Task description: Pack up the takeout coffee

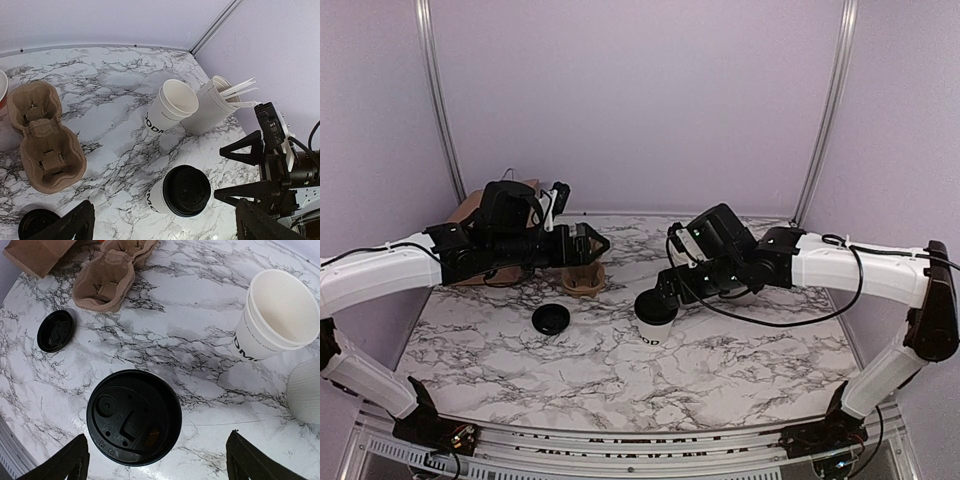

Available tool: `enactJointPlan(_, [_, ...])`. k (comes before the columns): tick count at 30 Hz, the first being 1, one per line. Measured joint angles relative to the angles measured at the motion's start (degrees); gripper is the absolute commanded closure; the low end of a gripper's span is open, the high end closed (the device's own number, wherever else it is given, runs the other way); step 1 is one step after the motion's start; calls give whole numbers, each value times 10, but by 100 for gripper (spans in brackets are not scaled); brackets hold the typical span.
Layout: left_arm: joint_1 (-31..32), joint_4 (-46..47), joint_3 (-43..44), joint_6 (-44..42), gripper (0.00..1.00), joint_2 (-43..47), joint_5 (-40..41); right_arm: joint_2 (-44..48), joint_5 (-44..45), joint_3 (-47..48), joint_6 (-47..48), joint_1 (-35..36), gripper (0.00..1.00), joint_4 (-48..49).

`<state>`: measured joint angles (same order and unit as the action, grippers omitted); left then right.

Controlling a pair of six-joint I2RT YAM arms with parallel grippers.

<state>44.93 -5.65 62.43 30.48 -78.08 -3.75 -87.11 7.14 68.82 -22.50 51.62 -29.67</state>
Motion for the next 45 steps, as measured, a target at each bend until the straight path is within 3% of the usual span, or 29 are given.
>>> enactJointPlan(19, [-14,0,0,-14,1,3,-4,-23,36,10,-36,22,8,-14])
enactJointPlan(30, [-18,0,-3,-14,1,3,-12,-94,54,76,-39,47,9,-25])
enactJointPlan(45, [-21,0,-9,-13,1,3,-14,-123,80,102,-43,57,14,-47])
